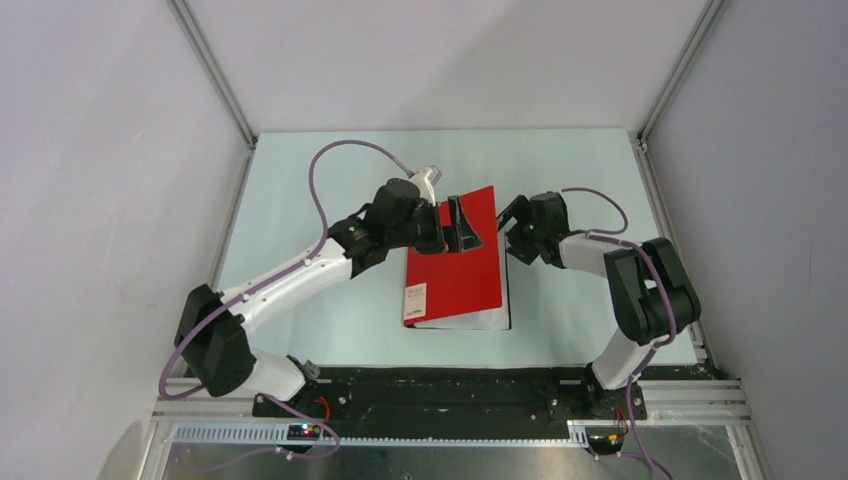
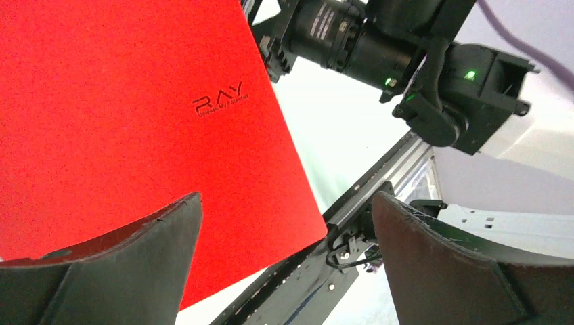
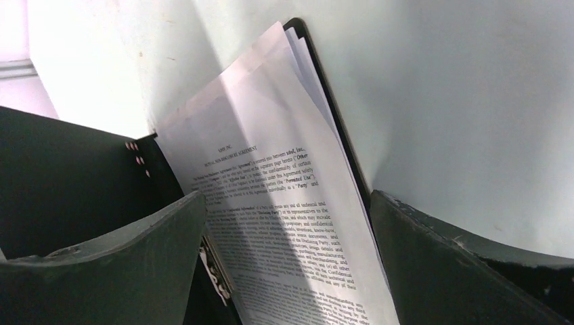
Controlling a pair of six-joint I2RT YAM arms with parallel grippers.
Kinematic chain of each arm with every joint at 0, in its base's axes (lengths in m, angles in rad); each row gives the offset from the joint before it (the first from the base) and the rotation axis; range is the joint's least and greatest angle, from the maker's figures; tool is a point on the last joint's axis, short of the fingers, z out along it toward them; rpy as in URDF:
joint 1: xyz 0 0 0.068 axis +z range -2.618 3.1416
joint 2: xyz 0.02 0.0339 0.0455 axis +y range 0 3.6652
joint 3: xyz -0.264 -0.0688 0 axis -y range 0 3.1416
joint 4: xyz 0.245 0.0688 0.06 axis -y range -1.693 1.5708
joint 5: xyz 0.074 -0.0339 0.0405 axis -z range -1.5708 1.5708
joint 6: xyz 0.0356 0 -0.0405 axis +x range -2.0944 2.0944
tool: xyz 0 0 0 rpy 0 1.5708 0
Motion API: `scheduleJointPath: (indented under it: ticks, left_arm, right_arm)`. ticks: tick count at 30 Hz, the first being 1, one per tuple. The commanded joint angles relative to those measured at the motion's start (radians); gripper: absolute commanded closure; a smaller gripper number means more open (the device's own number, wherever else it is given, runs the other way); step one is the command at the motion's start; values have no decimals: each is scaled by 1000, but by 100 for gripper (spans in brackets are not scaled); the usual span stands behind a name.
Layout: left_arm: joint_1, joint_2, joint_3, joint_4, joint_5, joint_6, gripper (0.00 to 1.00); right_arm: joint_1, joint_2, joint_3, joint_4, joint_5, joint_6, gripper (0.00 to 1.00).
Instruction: Put the files into the folder
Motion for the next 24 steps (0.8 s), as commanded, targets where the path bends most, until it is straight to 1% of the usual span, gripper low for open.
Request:
scheduleJointPath:
  ticks: [1,6,9,15,18,21,24]
  left_arm:
    - [30,-55,-30,-34,-47,32,0]
    - [82,-75,-49,-42,-37,31,0]
    - [98,-87,-40,-53,-35,41,0]
    - [129,-99,-9,-83,-26,56,0]
    - [145,-117,4,-101,-27,63,0]
    - [176,-150,6,-126,-35,84,0]
    - [225,-212,-14,-161,-44,109,0]
  right_arm:
    - [28,81,34,-68,-11,17,4]
    - [-4,41,36,-102,-17,5,4]
    - [-40,-29,35,-175,-17,-6,4]
    - [-137,-190,43,-250,-52,-46,4]
    - [-180,-262,66,-333,-61,-86,4]
    - [-176,-339,78,-389,-53,-129,3]
    - [-113,-447,88,-478,-14,-196,1]
